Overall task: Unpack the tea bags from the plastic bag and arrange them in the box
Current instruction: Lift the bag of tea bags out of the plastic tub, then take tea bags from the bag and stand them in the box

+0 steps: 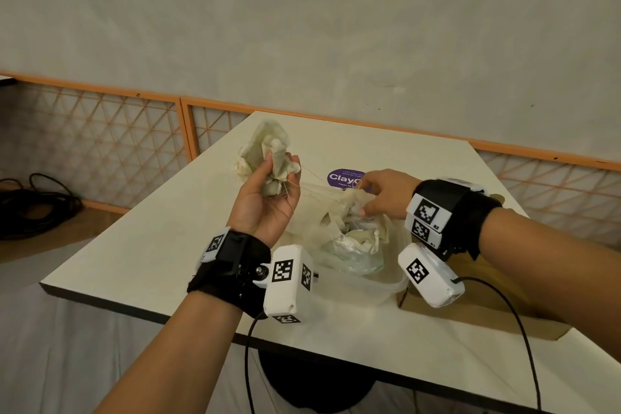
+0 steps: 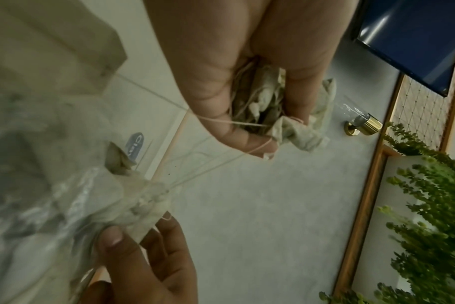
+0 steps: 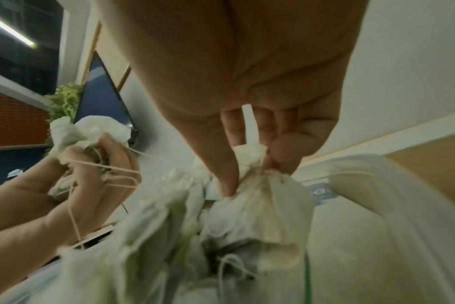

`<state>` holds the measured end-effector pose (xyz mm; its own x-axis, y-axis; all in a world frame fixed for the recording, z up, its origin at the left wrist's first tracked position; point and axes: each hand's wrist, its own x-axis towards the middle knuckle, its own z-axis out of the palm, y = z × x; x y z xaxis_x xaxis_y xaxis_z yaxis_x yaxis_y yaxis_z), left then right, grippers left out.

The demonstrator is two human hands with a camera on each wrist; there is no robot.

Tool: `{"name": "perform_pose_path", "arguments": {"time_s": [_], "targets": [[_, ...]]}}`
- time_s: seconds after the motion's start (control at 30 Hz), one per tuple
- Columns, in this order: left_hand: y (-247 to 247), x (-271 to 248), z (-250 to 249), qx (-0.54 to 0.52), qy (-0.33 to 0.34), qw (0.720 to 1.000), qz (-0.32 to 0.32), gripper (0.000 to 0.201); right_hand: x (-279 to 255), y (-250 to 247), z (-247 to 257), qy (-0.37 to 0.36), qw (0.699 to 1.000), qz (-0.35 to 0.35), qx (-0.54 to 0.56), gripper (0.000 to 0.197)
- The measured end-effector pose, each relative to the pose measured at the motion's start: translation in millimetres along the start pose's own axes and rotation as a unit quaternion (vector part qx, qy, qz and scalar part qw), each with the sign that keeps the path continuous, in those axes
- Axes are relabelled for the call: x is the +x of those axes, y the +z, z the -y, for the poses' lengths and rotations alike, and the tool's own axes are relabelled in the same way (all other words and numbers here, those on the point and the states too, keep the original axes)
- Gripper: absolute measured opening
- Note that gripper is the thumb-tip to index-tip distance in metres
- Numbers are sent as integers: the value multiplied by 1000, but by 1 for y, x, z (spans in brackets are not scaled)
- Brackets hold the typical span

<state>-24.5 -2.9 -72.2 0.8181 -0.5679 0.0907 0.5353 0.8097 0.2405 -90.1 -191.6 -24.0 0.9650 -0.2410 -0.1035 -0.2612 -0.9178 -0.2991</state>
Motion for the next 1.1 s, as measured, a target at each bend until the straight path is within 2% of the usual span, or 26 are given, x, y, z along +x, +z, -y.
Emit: {"name": "perform_pose_path", "arguments": {"time_s": [0.07, 0.13, 0.2, 0.27, 0.37, 0.4, 0.5, 0.53, 0.67, 0.73, 0.9, 0.97, 1.1], "targets": [[1, 0, -2, 19, 9, 1000, -8, 40, -2, -1, 5, -25, 998, -57, 6, 33], [3, -1, -4, 29, 10, 999, -6, 29, -8, -3, 16, -101, 988, -108, 48, 23], [3, -3, -6, 35, 12, 999, -3, 25, -16, -4, 32, -168, 978, -77, 92, 16], [6, -5, -7, 40, 13, 999, 2, 23, -22, 1, 47, -194, 975, -3, 109, 25], [11, -7, -14, 42, 21, 999, 22, 24, -19, 13, 56, -156, 976, 85, 125, 56], [12, -7, -19, 34, 27, 999, 32, 27, -16, 16, 55, -130, 979, 95, 123, 54], [9, -6, -39, -6, 39, 998, 51, 41, -12, 13, 51, -69, 990, 81, 91, 22], [8, -5, -45, -13, 40, 998, 51, 42, -12, 11, 49, -60, 992, 76, 82, 18], [7, -4, -50, -27, 31, 997, 58, 46, -16, 6, 56, -95, 984, 96, 115, 11], [10, -2, -48, -37, 23, 997, 63, 49, -20, 6, 68, -118, 982, 94, 115, 13], [29, 0, -34, -49, -11, 994, 95, 53, -16, 17, 90, -125, 988, 88, 0, 40], [40, 1, -25, -44, -24, 993, 109, 51, -11, 22, 93, -127, 988, 85, -1, 35], [53, 4, -16, -37, -24, 994, 99, 37, -10, 15, 83, -107, 992, 31, 67, 20]]}}
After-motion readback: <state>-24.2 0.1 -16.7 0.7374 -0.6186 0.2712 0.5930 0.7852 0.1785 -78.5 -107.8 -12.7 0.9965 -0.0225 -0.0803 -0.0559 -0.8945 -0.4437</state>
